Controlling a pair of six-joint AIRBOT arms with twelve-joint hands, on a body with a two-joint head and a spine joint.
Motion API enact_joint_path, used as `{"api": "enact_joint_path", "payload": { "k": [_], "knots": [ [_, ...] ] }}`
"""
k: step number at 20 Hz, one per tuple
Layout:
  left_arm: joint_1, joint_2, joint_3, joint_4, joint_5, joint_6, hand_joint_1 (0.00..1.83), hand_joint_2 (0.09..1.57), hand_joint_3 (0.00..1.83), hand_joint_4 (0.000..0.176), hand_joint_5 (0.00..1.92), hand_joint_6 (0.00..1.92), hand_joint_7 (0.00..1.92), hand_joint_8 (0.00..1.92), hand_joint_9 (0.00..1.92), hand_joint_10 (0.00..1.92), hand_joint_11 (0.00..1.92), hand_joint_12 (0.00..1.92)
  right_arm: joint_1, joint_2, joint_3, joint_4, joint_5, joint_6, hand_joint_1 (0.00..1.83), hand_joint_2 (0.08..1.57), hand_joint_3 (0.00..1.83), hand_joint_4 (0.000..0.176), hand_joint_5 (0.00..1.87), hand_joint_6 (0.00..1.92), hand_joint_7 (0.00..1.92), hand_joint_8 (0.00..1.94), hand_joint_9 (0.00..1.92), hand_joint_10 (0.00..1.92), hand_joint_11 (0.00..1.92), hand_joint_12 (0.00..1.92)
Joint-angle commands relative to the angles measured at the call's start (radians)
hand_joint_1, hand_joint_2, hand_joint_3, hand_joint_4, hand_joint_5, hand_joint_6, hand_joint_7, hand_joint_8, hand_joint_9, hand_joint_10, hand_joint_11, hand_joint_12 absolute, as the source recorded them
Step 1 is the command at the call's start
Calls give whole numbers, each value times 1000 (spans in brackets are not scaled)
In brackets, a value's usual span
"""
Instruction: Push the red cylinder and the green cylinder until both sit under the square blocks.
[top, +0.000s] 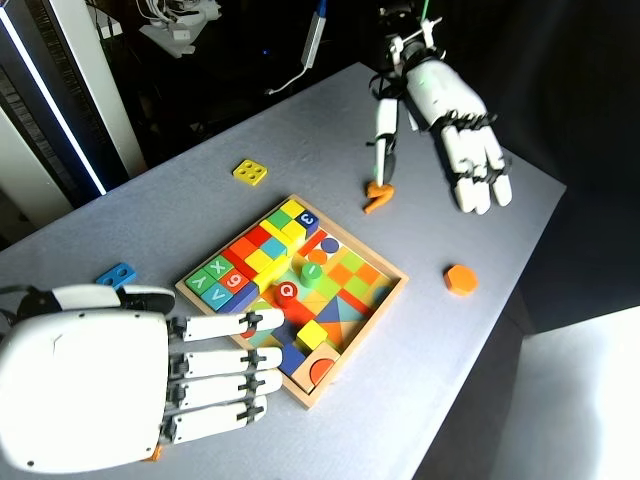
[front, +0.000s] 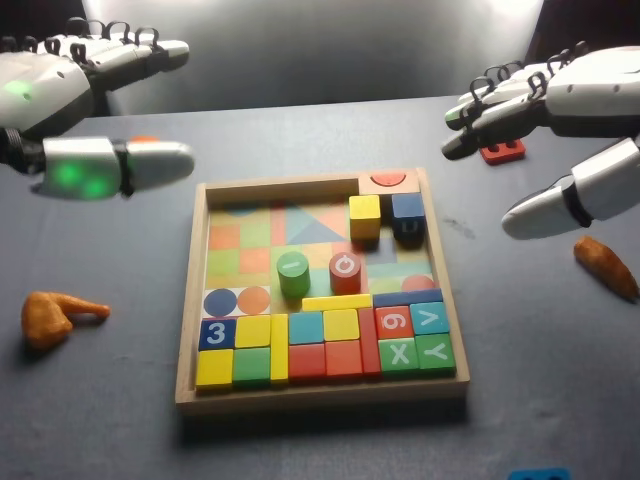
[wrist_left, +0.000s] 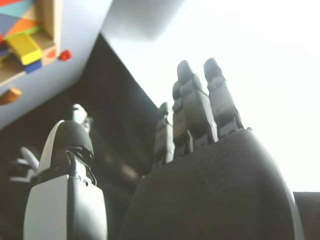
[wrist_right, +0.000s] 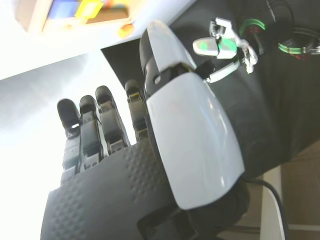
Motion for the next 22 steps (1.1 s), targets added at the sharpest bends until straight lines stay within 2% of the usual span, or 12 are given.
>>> {"api": "enact_joint_path", "payload": {
  "k": [1, 3, 4, 6, 10, 12, 13, 14, 16, 18, 20, 22],
  "knots": [
    [-17, 1, 13, -20, -106, 13, 0, 1079, 12, 156, 92, 3, 37, 0, 0, 0, 0, 97, 15, -7, 8, 33, 24, 20, 309, 1033, 12, 23, 355, 2, 94, 0, 30, 13, 0, 576],
    [-23, -3, 17, -20, -86, 26, 0, 1068, 0, 169, 89, 0, 22, 1, 0, 0, 0, 140, 25, -27, 22, -23, 19, 54, 279, 1026, 2, 32, 303, 0, 71, 1, 7, 4, 0, 471],
    [-25, -7, 22, -20, -78, 26, 0, 1067, 0, 169, 90, 1, 20, 0, 0, 0, 0, 141, 32, -37, 25, -54, 17, 70, 266, 1042, 5, 25, 280, 5, 54, 4, 1, 0, 0, 339],
    [-27, -13, 28, -20, -70, 26, 0, 1058, 0, 165, 88, 0, 12, 0, 0, 0, 0, 141, 41, -46, 27, -93, 16, 89, 204, 1054, 4, 19, 261, 1, 49, 2, 1, 0, 0, 334],
    [-38, -27, 42, -20, -50, 26, 1, 1060, 1, 157, 92, 0, 6, 2, 0, 0, 0, 28, 59, -61, 28, -131, 22, 105, 217, 1037, 0, 34, 233, 0, 34, 0, 0, 0, 0, 313],
    [-40, -30, 46, -20, -43, 26, 0, 1061, 1, 159, 82, 0, 5, 2, 0, 0, 0, 28, 71, -69, 28, -150, 27, 112, 213, 1032, 0, 51, 252, 3, 39, 0, 0, 0, 0, 408],
    [-43, -32, 50, -20, -37, 26, 0, 1070, 3, 132, 64, 1, 0, 0, 0, 0, 0, 5, 79, -76, 28, -171, 31, 121, 189, 1033, 0, 64, 256, 3, 31, 0, 0, 0, 0, 416],
    [-46, -34, 53, -20, -34, 26, 0, 1066, 0, 141, 61, 2, 0, 0, 0, 0, 0, 1, 84, -82, 28, -183, 35, 126, 171, 1039, 2, 64, 259, 4, 34, 1, 0, 0, 0, 417],
    [-51, -38, 59, -20, -25, 26, 0, 1083, 8, 116, 63, 2, 0, 0, 0, 0, 0, 0, 87, -92, 29, -200, 43, 133, 200, 1043, 1, 73, 318, 7, 44, 1, 0, 0, 0, 334],
    [-55, -42, 63, -20, -20, 26, 0, 1091, 9, 119, 68, 4, 0, 0, 0, 0, 1, 0, 91, -104, 31, -239, 52, 160, 212, 1029, 0, 100, 340, 3, 33, 1, 0, 0, 0, 107],
    [-57, -43, 66, -20, -16, 26, 0, 1114, 17, 103, 68, 4, 0, 0, 0, 0, 0, 0, 93, -119, 34, -274, 59, 182, 224, 1014, 0, 120, 388, 11, 22, 0, 0, 0, 0, 6],
    [-62, -43, 68, -20, -13, 26, 0, 1123, 17, 118, 77, 6, 0, 0, 0, 0, 0, 0, 92, -134, 40, -294, 63, 193, 259, 1003, 0, 142, 427, 19, 32, 3, 0, 0, 0, 0]
  ]
}}
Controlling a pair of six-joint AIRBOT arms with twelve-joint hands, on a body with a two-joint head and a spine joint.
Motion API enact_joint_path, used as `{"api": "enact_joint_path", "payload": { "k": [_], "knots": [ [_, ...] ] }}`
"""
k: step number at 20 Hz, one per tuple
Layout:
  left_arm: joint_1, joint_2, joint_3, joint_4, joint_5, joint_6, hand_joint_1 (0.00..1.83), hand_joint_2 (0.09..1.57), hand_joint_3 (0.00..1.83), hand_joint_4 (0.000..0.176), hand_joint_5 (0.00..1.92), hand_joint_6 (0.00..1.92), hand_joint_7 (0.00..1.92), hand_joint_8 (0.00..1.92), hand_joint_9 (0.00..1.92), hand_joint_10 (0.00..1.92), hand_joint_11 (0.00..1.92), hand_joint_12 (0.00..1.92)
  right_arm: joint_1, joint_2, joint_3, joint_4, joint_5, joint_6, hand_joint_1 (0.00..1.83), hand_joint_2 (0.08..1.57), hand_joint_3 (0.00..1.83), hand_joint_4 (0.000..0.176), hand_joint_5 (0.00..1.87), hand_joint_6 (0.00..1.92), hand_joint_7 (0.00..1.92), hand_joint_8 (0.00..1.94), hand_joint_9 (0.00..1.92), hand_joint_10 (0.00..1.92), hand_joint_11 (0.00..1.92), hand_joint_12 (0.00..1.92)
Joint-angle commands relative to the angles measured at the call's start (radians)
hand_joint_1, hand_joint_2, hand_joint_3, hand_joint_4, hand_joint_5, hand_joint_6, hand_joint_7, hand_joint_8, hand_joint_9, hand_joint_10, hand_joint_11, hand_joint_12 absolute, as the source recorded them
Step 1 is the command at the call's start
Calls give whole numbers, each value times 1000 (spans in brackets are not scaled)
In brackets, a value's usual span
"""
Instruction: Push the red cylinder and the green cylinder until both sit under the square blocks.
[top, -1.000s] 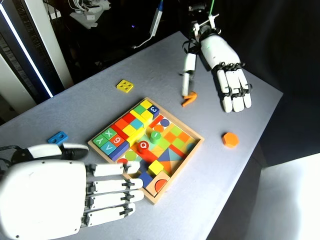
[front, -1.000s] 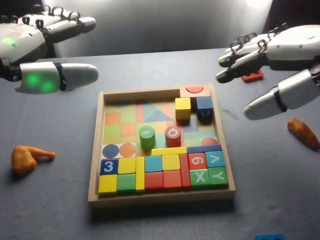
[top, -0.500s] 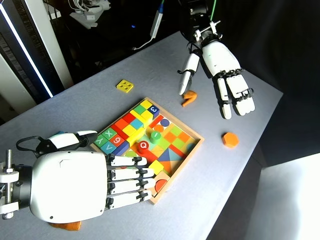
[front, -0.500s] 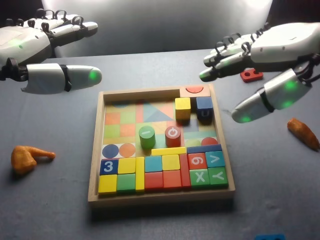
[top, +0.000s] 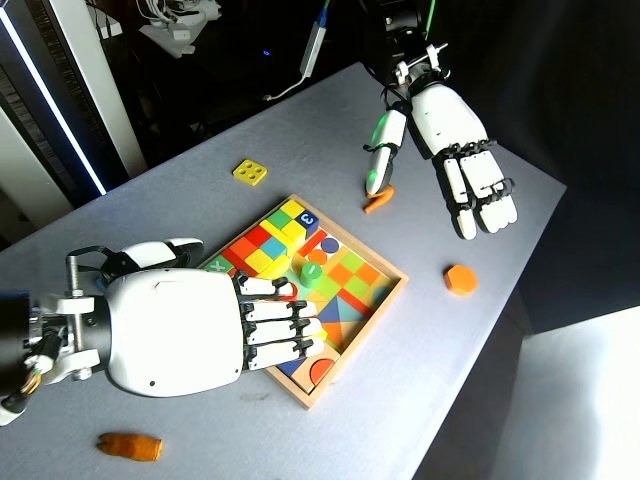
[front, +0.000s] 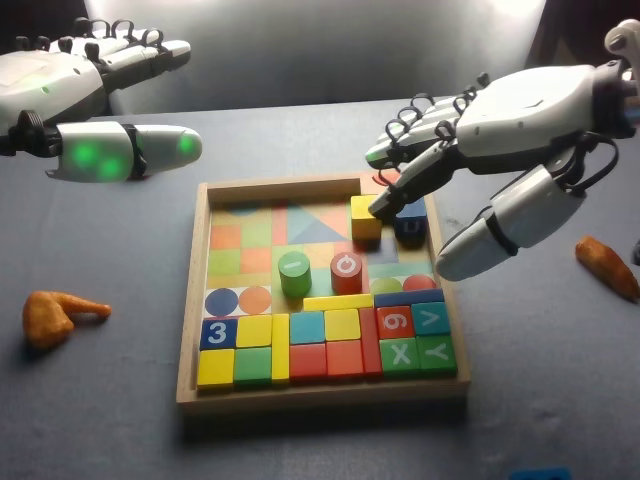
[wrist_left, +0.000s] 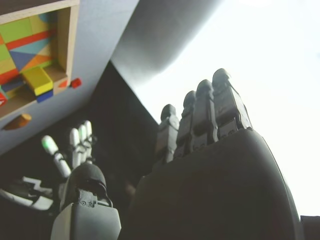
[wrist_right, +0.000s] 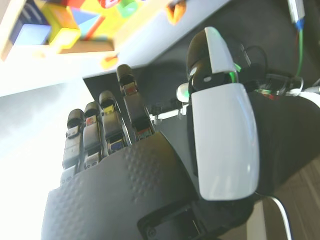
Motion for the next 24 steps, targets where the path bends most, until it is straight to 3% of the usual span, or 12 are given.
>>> {"api": "enact_joint_path", "payload": {
  "k": [1, 2, 3, 4, 5, 8, 12, 19, 24],
  "knots": [
    [-15, 2, 9, -18, -113, -2, 0, 1100, 6, 125, 76, 6, 0, 0, 0, 0, 0, 0, 16, -2, 4, 44, 8, 11, 249, 1002, 0, 156, 440, 19, 29, 2, 0, 0, 0, 0],
    [-16, 2, 10, -18, -113, -2, 0, 1094, 2, 124, 77, 5, 0, 0, 0, 0, 0, 0, 14, -9, 8, 43, 8, 11, 256, 999, 0, 163, 450, 19, 33, 2, 0, 0, 0, 0],
    [-18, 2, 10, -18, -113, -2, 0, 1095, 2, 113, 76, 5, 0, 0, 0, 0, 0, 0, 12, -18, 12, 43, 8, 11, 244, 1000, 0, 165, 463, 20, 29, 0, 0, 0, 0, 0],
    [-19, 2, 10, -18, -113, -2, 0, 1094, 2, 128, 78, 5, 0, 0, 0, 0, 0, 0, 11, -26, 16, 43, 7, 11, 229, 1004, 0, 174, 471, 18, 12, 0, 0, 0, 0, 0],
    [-19, 1, 11, -18, -113, -2, 0, 1099, 4, 130, 80, 5, 0, 0, 0, 0, 0, 0, 10, -37, 21, 43, 6, 10, 211, 1006, 0, 176, 467, 14, 2, 0, 0, 0, 0, 0],
    [-20, -2, 16, -18, -110, -4, 0, 1110, 7, 121, 69, 0, 0, 0, 0, 0, 0, 0, 1, -63, 34, 43, 2, 10, 244, 1001, 0, 176, 499, 18, 0, 0, 0, 0, 0, 0],
    [-28, -4, 20, -18, -107, -4, 0, 1117, 8, 122, 71, 3, 0, 0, 0, 0, 0, 0, -20, -88, 45, 43, -7, 3, 234, 1004, 0, 176, 500, 9, 0, 0, 0, 0, 0, 0],
    [-29, -5, 20, -18, -101, -4, 0, 1090, 0, 151, 67, 1, 0, 0, 0, 0, 0, 0, -32, -110, 64, 43, -24, 5, 233, 1002, 0, 176, 497, 2, 0, 0, 0, 0, 0, 0],
    [-32, -7, 22, -18, -99, -4, 0, 1094, 0, 144, 53, 0, 0, 0, 0, 0, 0, 0, -33, -117, 68, 43, -29, 4, 235, 998, 0, 176, 489, 2, 0, 0, 0, 0, 0, 0]
  ]
}}
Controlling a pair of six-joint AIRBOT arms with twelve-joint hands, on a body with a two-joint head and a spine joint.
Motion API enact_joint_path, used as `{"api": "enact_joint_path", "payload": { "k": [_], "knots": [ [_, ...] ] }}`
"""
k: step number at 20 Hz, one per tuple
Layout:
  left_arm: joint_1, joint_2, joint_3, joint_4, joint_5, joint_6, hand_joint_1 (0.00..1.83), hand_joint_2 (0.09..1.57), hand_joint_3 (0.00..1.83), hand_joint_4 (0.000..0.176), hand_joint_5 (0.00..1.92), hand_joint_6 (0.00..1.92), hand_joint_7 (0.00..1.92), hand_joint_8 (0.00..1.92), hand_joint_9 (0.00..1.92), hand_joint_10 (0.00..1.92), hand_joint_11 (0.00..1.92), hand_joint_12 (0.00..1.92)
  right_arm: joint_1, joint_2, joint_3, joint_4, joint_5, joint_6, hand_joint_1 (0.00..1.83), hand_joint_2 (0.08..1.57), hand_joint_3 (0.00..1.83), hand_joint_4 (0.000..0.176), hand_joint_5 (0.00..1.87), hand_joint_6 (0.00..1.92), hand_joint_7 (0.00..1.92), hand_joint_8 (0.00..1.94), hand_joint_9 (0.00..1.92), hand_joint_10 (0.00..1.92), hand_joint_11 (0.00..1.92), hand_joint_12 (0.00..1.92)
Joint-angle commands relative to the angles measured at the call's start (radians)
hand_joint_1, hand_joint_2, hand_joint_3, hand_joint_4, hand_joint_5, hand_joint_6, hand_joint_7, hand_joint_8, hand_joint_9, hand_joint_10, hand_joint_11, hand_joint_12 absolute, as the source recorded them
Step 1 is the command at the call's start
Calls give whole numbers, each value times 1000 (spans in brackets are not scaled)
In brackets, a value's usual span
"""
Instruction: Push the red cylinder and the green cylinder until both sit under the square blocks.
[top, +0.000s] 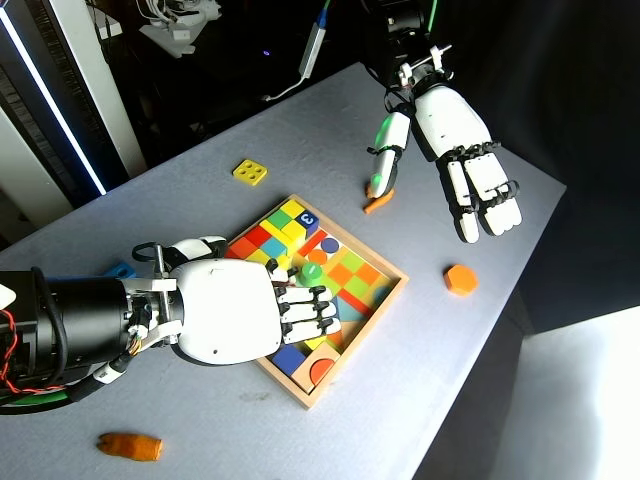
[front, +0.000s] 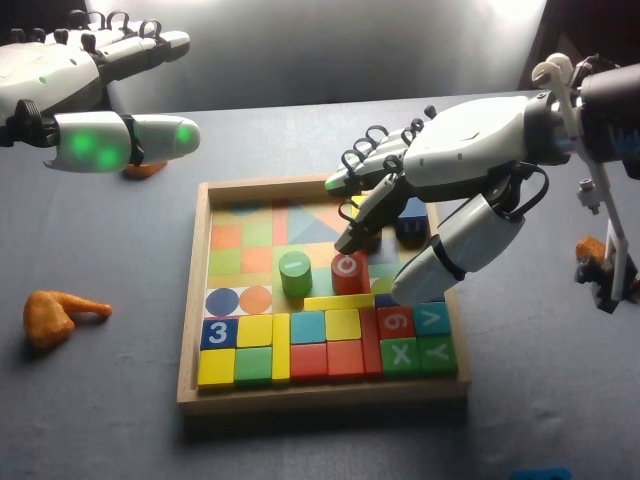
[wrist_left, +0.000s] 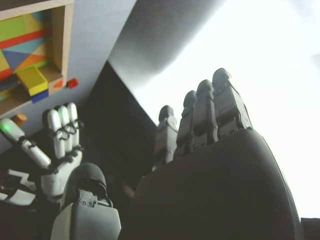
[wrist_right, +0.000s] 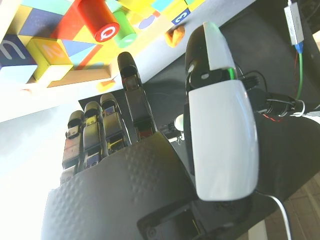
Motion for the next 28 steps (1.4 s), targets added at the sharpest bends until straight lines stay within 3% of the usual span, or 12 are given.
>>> {"api": "enact_joint_path", "payload": {
  "k": [1, 7, 12, 15, 18, 22, 24, 28],
  "knots": [
    [-18, -3, 9, -14, -114, -4, 0, 1091, 0, 143, 53, 0, 0, 0, 0, 0, 0, 0, 2, 2, 4, 46, -3, 5, 236, 995, 0, 176, 482, 0, 0, 0, 0, 0, 0, 0],
    [-18, -3, 9, -15, -111, -4, 0, 1070, 0, 155, 70, 6, 0, 0, 0, 0, 0, 0, -6, -8, 12, 46, -9, 6, 235, 999, 0, 176, 474, 0, 0, 0, 0, 0, 0, 0],
    [-19, -3, 10, -15, -110, -4, 0, 1067, 0, 146, 62, 1, 0, 0, 0, 0, 0, 0, -11, -19, 22, 46, -12, 7, 227, 998, 0, 176, 470, 1, 0, 0, 0, 0, 0, 0],
    [-20, -3, 10, -15, -110, -4, 0, 1066, 0, 164, 66, 2, 0, 0, 0, 0, 0, 0, -15, -21, 26, 46, -13, 10, 223, 1000, 0, 176, 472, 2, 0, 0, 0, 0, 0, 0],
    [-20, -3, 10, -15, -109, -4, 0, 1077, 2, 158, 60, 0, 0, 0, 0, 0, 0, 0, -25, -22, 28, 46, -15, 14, 227, 1007, 3, 176, 475, 2, 0, 0, 0, 0, 0, 0],
    [-20, -3, 10, -15, -109, -4, 0, 1082, 2, 164, 63, 3, 0, 0, 0, 0, 0, 0, -33, -24, 31, 46, -15, 19, 255, 1009, 2, 176, 496, 8, 0, 0, 0, 0, 12, 5],
    [-20, -3, 10, -15, -109, -4, 0, 1084, 3, 154, 53, 0, 0, 0, 0, 0, 0, 0, -36, -26, 33, 46, -15, 21, 271, 1015, 4, 176, 498, 6, 0, 0, 0, 0, 8, 4],
    [-20, -3, 10, -15, -109, -4, 0, 1069, 0, 158, 63, 3, 0, 0, 0, 0, 0, 0, -36, -29, 37, 46, -15, 22, 271, 1019, 3, 176, 500, 4, 0, 0, 0, 0, 6, 5]
  ]
}}
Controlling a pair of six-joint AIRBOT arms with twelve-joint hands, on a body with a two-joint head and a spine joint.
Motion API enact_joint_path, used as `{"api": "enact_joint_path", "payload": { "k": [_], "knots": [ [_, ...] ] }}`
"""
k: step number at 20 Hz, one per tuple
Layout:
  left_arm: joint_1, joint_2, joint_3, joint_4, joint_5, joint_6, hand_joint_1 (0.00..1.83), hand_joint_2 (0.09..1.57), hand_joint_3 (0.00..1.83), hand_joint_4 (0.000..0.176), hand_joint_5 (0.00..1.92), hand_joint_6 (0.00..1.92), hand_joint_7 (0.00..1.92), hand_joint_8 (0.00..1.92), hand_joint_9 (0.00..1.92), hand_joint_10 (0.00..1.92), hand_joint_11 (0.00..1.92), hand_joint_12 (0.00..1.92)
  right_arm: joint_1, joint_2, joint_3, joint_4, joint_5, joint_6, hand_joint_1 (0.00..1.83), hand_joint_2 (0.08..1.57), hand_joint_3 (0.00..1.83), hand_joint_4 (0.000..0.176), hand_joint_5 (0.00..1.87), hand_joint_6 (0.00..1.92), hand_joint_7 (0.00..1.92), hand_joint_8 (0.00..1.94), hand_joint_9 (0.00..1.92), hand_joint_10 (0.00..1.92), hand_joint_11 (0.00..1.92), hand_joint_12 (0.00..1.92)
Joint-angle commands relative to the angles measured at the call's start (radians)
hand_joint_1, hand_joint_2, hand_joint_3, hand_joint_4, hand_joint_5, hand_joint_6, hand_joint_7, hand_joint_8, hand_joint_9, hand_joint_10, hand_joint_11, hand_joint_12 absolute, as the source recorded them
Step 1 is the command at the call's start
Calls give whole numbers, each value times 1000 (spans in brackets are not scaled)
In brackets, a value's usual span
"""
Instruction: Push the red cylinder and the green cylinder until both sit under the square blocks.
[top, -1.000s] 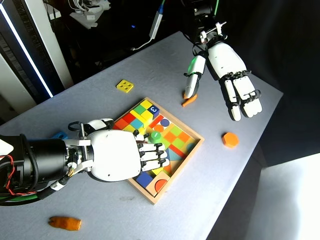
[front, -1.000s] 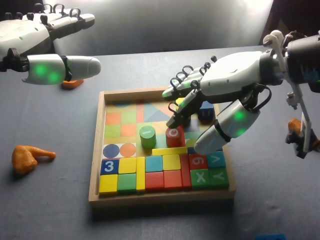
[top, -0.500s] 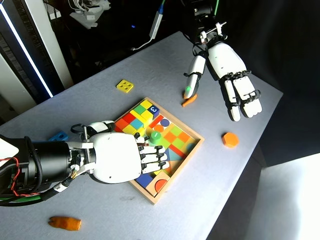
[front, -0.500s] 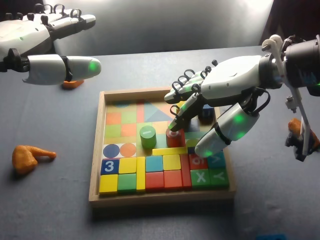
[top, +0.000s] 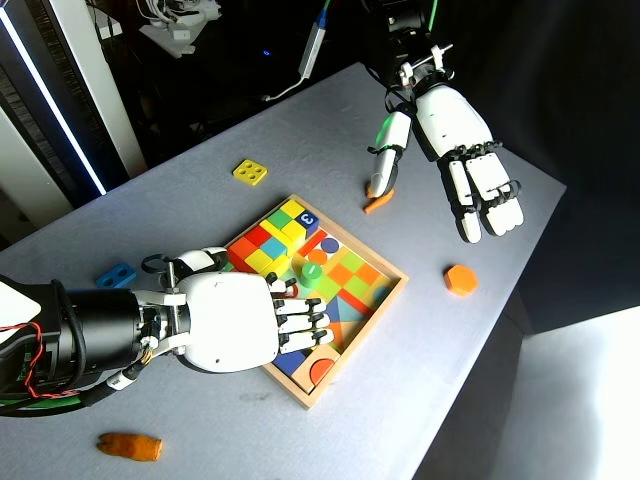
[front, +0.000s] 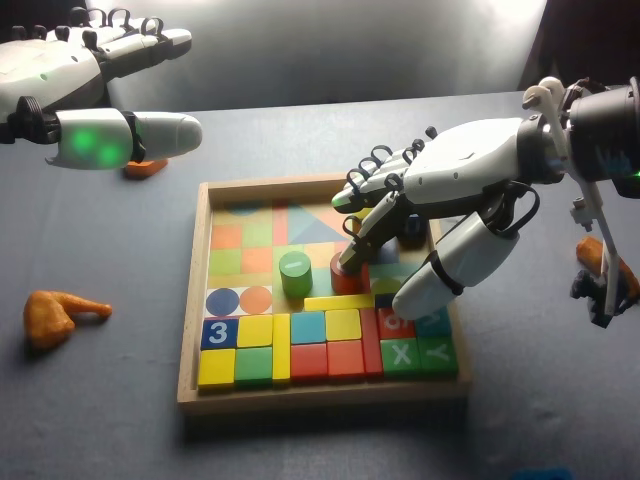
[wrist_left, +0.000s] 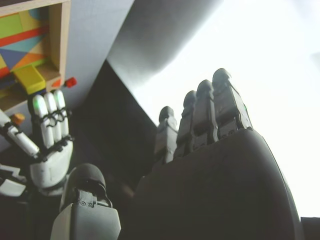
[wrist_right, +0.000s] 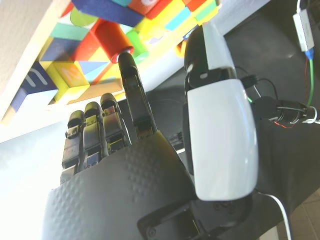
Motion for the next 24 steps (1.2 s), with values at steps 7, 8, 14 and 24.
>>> {"api": "enact_joint_path", "payload": {
  "k": [7, 8, 14, 24],
  "knots": [
    [-12, 0, 8, -14, -112, -4, 0, 1063, 0, 156, 68, 4, 0, 0, 0, 0, 0, 0, 3, 2, 5, 46, 5, 11, 242, 1027, 4, 176, 491, 4, 0, 0, 0, 0, 7, 4],
    [-11, 0, 8, -14, -111, -4, 0, 1069, 0, 152, 65, 2, 0, 0, 0, 0, 0, 0, 3, 2, 6, 46, 6, 11, 241, 1025, 3, 176, 493, 4, 0, 0, 0, 0, 1, 0],
    [-9, 1, 9, -15, -108, -4, 0, 1065, 0, 155, 68, 2, 0, 0, 0, 0, 0, 0, 4, 6, 7, 25, 11, 30, 258, 1023, 0, 176, 517, 9, 0, 0, 0, 0, 0, 0],
    [-2, 3, 9, -16, -107, -4, 0, 1098, 10, 164, 53, 0, 0, 0, 0, 0, 0, 0, 6, 22, 7, 21, 28, 45, 287, 1020, 0, 167, 566, 13, 12, 3, 0, 0, 2, 1]
  ]
}}
